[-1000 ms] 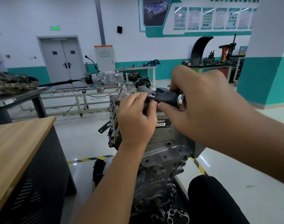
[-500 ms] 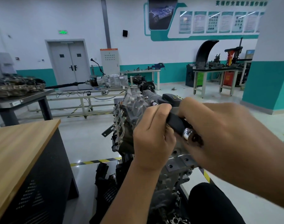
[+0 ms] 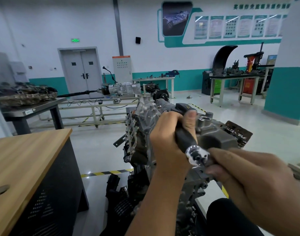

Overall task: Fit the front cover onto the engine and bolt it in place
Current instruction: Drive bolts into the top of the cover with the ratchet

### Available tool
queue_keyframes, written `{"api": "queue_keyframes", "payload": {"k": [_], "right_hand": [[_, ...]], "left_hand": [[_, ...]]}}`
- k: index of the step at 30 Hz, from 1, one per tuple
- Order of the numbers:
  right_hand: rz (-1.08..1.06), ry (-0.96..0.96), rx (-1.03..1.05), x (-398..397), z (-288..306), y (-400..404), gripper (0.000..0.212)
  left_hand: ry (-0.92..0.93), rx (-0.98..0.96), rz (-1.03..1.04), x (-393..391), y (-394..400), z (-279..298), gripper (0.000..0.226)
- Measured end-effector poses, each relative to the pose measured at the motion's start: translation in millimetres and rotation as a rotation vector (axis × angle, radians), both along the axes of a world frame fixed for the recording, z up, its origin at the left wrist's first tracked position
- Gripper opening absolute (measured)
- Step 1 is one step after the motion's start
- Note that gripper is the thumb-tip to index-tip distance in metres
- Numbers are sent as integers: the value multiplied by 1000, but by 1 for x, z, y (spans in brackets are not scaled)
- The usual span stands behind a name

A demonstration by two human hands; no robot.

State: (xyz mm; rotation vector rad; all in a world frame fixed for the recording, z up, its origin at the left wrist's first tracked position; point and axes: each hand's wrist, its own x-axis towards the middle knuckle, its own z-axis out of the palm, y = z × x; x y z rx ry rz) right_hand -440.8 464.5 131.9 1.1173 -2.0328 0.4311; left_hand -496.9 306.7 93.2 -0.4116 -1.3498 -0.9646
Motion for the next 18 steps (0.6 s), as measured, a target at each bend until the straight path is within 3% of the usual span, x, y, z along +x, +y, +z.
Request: {"api": "queue_keyframes", "payload": {"k": [1, 2, 6, 9, 13, 16, 18], "right_hand": [[-101, 133, -27, 10, -18, -3, 38], [-71, 220, 7, 7, -20, 2, 39], [-217, 372, 13, -7, 5, 30, 36], [-201, 298, -181, -3, -17, 22, 38], [-49, -46, -398, 15, -66, 0, 32], [-49, 3, -375, 8, -55, 4, 28], [-72, 88, -400, 2, -40, 8, 23]], "left_hand": [[0, 5, -8, 1, 1, 4, 42], [-30, 22, 20, 2, 1, 7, 41], [-77, -63, -3, 0, -1, 14, 36], [-110, -79, 29, -1, 1, 15, 42], [-148, -113, 167, -1, 9, 10, 45], [-219, -110, 160, -6, 6, 9, 37], [-245, -66, 115, 0, 12, 7, 15]]}}
